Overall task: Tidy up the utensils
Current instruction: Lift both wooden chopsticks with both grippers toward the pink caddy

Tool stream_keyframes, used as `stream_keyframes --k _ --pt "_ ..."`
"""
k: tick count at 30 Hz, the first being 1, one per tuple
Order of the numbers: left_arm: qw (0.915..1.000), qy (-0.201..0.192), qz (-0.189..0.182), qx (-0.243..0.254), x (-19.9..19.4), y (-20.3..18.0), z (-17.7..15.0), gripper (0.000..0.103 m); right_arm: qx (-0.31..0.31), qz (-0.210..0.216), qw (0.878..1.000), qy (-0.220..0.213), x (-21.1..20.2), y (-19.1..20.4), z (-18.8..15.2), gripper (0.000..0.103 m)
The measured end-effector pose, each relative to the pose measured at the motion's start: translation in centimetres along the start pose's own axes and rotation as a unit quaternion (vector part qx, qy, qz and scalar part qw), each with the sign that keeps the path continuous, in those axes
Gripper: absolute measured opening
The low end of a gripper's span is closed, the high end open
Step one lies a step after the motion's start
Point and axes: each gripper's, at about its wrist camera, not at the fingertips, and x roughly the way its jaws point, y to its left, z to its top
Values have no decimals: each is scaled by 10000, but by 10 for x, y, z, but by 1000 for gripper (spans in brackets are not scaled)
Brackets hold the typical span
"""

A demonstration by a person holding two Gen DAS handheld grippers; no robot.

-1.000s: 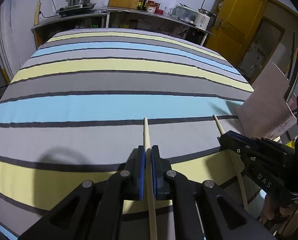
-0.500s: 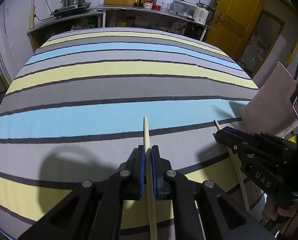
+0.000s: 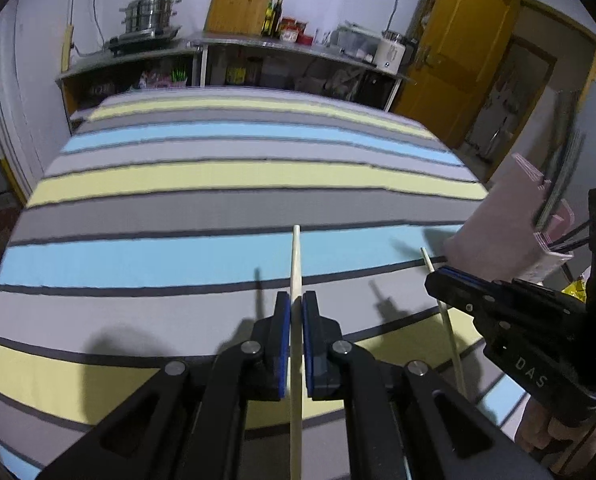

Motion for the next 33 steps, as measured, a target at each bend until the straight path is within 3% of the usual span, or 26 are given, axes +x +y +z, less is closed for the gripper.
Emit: stream_keyframes --k 17,33 --pt "9963 -799 -291 136 -91 -25 8 6 -8 214 9953 -948 -108 12 1 6" --pt "9951 -815 -543 93 -96 -34 5 6 37 228 9936 -1104 -130 9 -7 6"
